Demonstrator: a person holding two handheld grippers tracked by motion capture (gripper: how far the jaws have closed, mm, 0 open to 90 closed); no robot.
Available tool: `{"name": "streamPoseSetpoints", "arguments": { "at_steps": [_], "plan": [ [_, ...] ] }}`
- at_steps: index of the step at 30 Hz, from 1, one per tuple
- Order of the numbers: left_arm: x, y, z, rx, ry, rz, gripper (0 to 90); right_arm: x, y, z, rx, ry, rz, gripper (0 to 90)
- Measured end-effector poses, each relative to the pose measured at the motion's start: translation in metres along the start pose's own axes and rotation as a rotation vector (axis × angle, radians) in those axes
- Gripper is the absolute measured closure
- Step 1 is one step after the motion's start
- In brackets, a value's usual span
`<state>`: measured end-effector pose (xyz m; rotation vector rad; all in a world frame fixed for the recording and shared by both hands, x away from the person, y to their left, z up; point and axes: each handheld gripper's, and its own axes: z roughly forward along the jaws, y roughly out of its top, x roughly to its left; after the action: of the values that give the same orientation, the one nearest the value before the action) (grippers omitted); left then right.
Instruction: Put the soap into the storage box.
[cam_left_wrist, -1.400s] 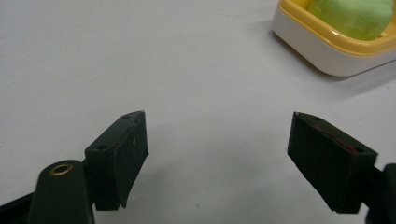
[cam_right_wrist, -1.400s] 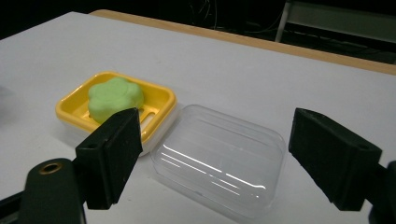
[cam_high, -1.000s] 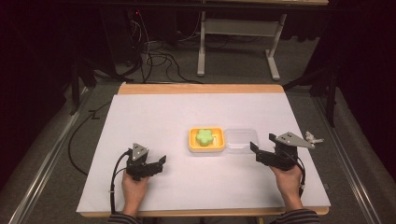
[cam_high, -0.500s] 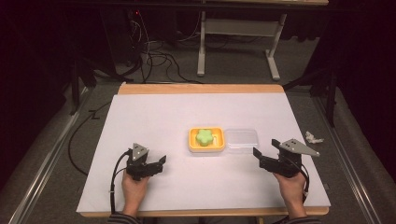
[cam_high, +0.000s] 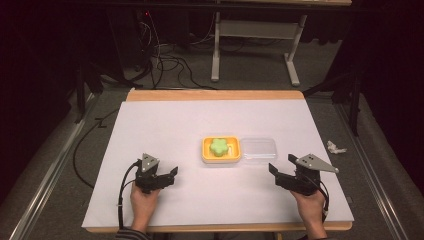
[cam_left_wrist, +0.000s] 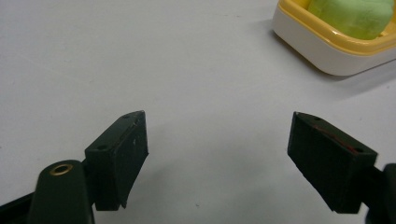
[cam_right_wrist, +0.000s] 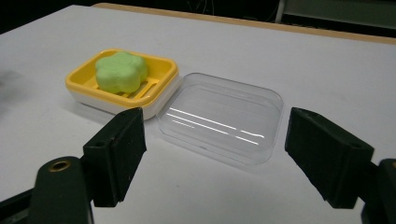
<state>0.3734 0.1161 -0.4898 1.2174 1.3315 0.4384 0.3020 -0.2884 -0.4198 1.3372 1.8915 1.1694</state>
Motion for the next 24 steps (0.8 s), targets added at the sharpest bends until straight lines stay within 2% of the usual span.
{"name": "streamPoseSetpoints", "arguments": {
  "at_steps": [9,12,24],
  "plan": [
    [0.0,0.0,0.0,0.007,0.003,0.007,20.9,0.005,-0.013,0.007,0.03,0.02,-0.008,22.2],
    [0.0,0.0,0.0,-0.005,0.001,-0.003,20.9,0.006,-0.015,0.01,0.044,0.025,-0.008,22.3],
    [0.0,0.0,0.0,0.006,0.004,0.006,21.0,0.008,-0.022,0.014,0.065,0.024,-0.009,23.2]
  ]
}}
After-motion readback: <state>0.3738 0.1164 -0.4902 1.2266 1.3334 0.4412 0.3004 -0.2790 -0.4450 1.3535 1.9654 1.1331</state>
